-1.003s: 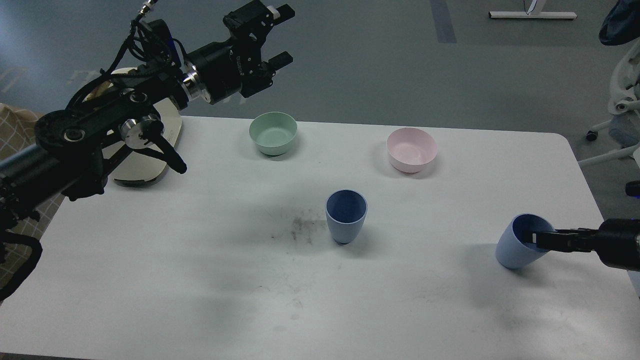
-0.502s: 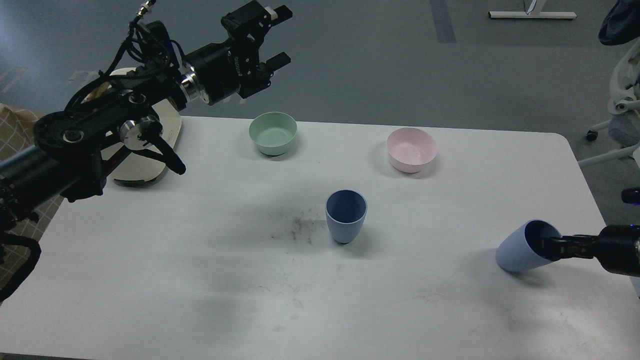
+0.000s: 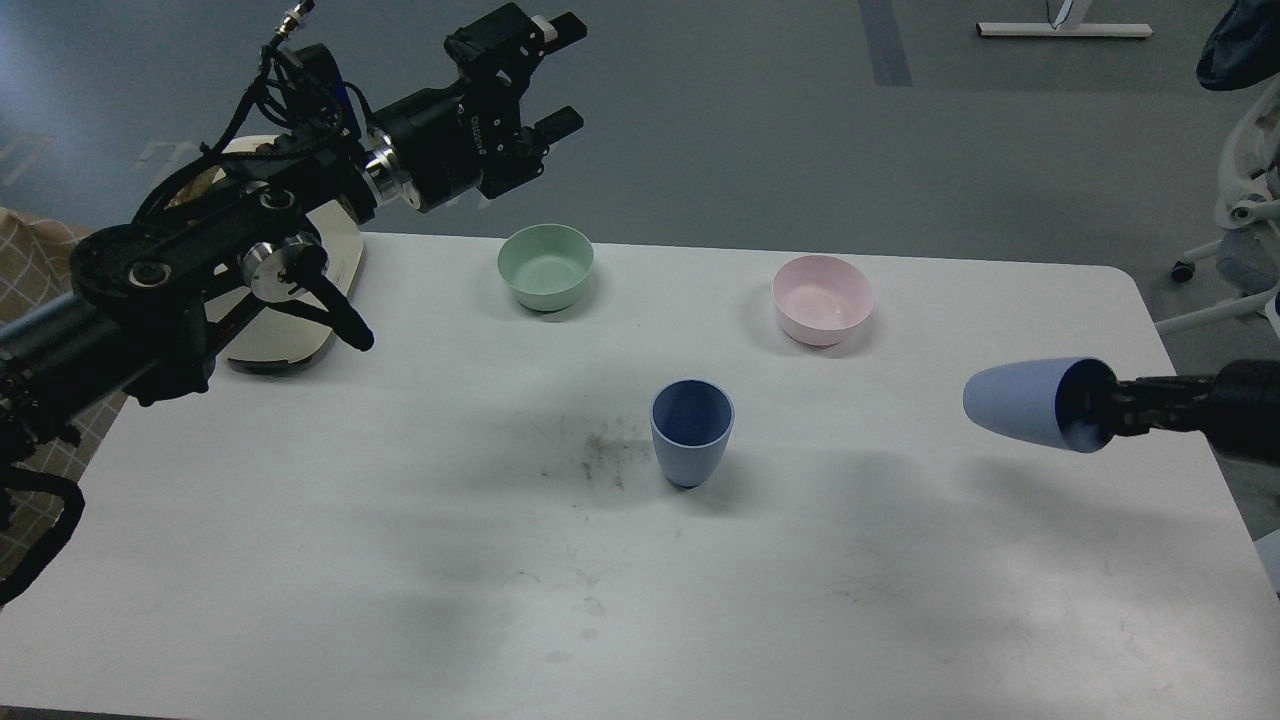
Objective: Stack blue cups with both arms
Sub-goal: 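Lift the blue cup and carry it over the centered cup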
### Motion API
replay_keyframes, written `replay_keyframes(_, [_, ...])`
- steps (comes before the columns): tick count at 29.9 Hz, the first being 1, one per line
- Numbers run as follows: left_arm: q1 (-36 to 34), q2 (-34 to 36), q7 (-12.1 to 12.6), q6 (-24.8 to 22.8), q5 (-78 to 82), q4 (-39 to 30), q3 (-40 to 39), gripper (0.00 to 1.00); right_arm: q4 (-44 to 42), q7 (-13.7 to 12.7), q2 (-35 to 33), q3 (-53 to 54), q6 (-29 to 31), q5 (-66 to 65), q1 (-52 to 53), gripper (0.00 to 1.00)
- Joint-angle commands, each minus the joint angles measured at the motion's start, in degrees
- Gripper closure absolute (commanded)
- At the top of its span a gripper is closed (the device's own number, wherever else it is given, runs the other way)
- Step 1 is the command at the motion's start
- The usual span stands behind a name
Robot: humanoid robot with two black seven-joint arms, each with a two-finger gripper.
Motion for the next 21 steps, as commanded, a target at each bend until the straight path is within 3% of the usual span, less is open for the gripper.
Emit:
replay_keyframes(1, [0.0, 0.0, 0.0, 0.0, 0.1, 0.0, 0.1, 0.02, 1.8, 0.0, -0.3, 0.0, 0.0, 0.0, 6.1, 1.0])
replay_keyframes(5, [0.0, 0.1, 0.1, 0.0, 0.1, 0.0, 0.1, 0.02, 2.3, 0.1, 1.7, -1.1, 0.0, -0.3, 12.2, 1.0])
replay_keyframes(11, [0.0, 0.1, 0.1, 0.2, 0.1, 0.1, 0.1, 0.02, 1.6, 0.0, 10.5, -6.6, 0.0, -2.5, 21.8, 1.0])
replay_keyframes(17, [0.0, -0.3, 0.1, 0.2, 0.2, 2.1, 0.1, 0.02, -2.9, 0.6, 20.6, -23.8, 0.0, -1.5, 38.9, 1.0])
replay_keyframes(21, [0.0, -0.7, 0.1, 0.1, 0.4, 3.4, 0.2, 0.02, -2.3, 2.2, 23.4, -34.1, 0.0, 0.6, 46.5, 1.0])
